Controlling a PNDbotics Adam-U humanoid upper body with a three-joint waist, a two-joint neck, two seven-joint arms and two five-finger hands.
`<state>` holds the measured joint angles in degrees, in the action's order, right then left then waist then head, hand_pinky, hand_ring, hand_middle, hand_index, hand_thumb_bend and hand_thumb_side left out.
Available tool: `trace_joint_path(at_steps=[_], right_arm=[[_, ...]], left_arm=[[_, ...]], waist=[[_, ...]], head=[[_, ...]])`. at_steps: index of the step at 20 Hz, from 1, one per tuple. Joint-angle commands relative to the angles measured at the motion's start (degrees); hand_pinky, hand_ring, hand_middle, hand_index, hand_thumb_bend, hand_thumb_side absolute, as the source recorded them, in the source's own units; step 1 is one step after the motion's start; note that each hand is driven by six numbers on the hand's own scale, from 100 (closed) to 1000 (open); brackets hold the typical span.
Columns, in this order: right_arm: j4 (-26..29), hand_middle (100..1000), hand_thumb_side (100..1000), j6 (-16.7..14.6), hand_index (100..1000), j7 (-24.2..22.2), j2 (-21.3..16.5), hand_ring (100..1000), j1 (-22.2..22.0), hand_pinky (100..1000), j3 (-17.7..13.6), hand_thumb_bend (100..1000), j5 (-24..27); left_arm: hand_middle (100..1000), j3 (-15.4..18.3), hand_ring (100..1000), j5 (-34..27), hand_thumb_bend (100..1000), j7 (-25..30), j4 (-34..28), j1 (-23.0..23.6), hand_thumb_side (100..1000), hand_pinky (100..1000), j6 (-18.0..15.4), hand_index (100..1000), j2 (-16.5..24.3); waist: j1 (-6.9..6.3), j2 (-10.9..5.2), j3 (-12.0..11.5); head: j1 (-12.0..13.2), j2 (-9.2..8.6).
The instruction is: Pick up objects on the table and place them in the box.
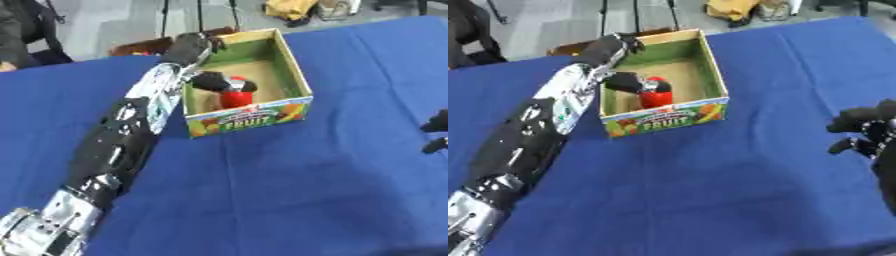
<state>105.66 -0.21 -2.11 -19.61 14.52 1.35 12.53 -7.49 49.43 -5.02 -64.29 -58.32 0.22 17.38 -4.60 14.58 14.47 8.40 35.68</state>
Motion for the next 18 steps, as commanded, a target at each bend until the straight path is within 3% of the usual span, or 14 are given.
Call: trace_joint_path(at_steps=[1,4,7,9,14,18], right_arm=[[1.22,596,918,-0.14,670,0.45,-0.38,655,0.10,476,-0.81,100,-0.12],[1.16,596,917,-0.17,670,0.66,-0.44,655,-0.21,476,-1.02,100,-0.24],[1.17,596,923,-0.24,670,0.96,-0.57,655,-0.34,476,-1.30,100,-0.34],[1.25,596,926,-0.26,670,1.12,-0.58,655,-0.26,476,-1.42,100,-0.38],[1.37,596,927,-0.22,669,1.31,-0.36,654,-0.13,476,-1.54,100,-0.42],[1.41,595,929,-0.23,669,1.43,-0.31,653,-0.14,475,-1.60,100,-0.43]], left_arm=[[602,0.76,592,-13.52,874,-5.84,-11.09,1.94,838,764,-1.78,789,4.82],[575,1.14,564,-26.72,851,-7.47,-22.00,8.04,837,746,-2.64,782,8.94],[560,2.15,543,-37.81,657,-8.20,-31.27,16.74,896,737,-2.70,769,11.43],[554,3.33,534,-43.28,612,-9.15,-35.24,23.77,913,737,-2.77,766,10.85],[535,5.97,515,-49.83,631,-13.39,-36.71,37.43,931,726,-4.83,752,3.67],[531,6.68,510,-51.00,630,-15.87,-34.91,43.05,944,724,-7.28,750,-1.89]], waist=[[0.54,-1.44,-0.80],[0.67,-1.76,-2.44],[0.66,-1.82,-4.10],[0.60,-1.64,-5.06],[1.13,-1.08,-6.66],[1.59,-0.75,-7.10]], head=[[-0.96,0.14],[-1.74,0.44],[-2.28,0.72],[-2.49,1.12],[-2.37,2.13],[-1.92,2.64]])
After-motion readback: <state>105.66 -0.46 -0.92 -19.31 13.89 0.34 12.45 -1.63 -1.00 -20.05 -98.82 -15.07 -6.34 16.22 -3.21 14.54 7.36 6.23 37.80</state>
